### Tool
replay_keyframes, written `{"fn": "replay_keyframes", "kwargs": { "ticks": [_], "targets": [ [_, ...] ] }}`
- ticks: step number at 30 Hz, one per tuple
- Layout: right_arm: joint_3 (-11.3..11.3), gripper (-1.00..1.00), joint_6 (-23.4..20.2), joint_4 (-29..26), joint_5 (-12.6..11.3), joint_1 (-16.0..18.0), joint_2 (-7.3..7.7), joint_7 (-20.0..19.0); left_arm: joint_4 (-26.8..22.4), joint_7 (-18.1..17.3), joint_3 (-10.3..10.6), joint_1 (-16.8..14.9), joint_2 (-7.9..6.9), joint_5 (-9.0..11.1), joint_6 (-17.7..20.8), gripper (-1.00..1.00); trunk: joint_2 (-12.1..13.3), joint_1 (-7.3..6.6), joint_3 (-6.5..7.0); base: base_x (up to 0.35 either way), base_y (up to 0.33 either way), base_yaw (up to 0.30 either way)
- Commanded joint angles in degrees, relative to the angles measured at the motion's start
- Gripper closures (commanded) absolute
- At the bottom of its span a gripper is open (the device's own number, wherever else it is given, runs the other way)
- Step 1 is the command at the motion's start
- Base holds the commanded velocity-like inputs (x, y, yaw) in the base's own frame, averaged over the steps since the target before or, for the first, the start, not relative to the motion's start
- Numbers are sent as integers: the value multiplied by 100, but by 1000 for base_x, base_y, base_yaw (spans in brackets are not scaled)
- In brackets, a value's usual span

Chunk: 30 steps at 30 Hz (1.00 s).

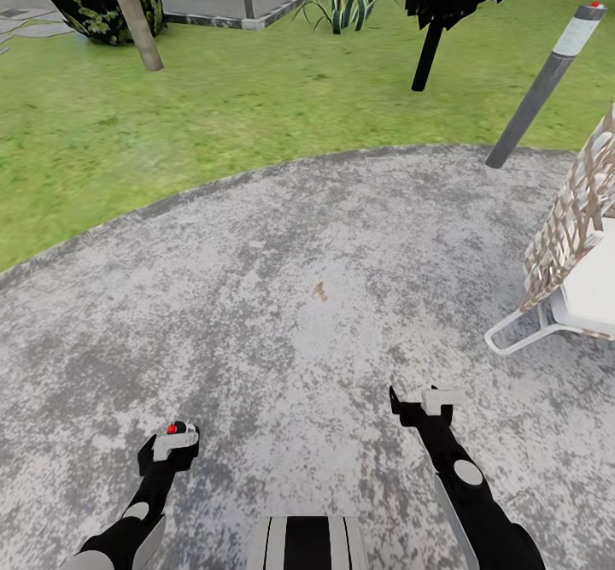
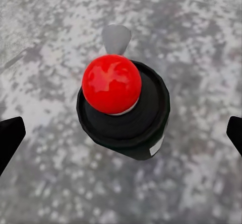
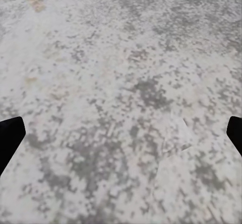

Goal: In the garden, pick up the pesticide atomizer on the floor and spray pesticide onto both trees until each tree trunk is fully covered.

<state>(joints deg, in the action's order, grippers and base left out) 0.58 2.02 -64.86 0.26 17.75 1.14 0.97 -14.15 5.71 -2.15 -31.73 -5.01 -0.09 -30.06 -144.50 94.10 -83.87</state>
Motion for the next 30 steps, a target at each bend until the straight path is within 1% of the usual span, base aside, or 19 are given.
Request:
{"fn": "replay_keyframes", "kwargs": {
  "ticks": [1,22,23,30],
  "targets": [
    [-2,-100,0,0,0,0,0,0,0,0,0,0,0,0,0,-100,0,0,0,7,1,0],
    [2,-100,0,0,0,0,0,0,-8,0,-12,0,-7,0,-6,-100,0,0,0,14,0,0],
    [1,-100,0,0,0,0,0,0,-8,0,-12,0,-11,0,-6,100,0,0,0,0,0,0],
    [0,-100,0,9,0,0,0,0,-12,6,-22,0,-26,39,0,100,0,0,0,0,0,0]
  ]
}}
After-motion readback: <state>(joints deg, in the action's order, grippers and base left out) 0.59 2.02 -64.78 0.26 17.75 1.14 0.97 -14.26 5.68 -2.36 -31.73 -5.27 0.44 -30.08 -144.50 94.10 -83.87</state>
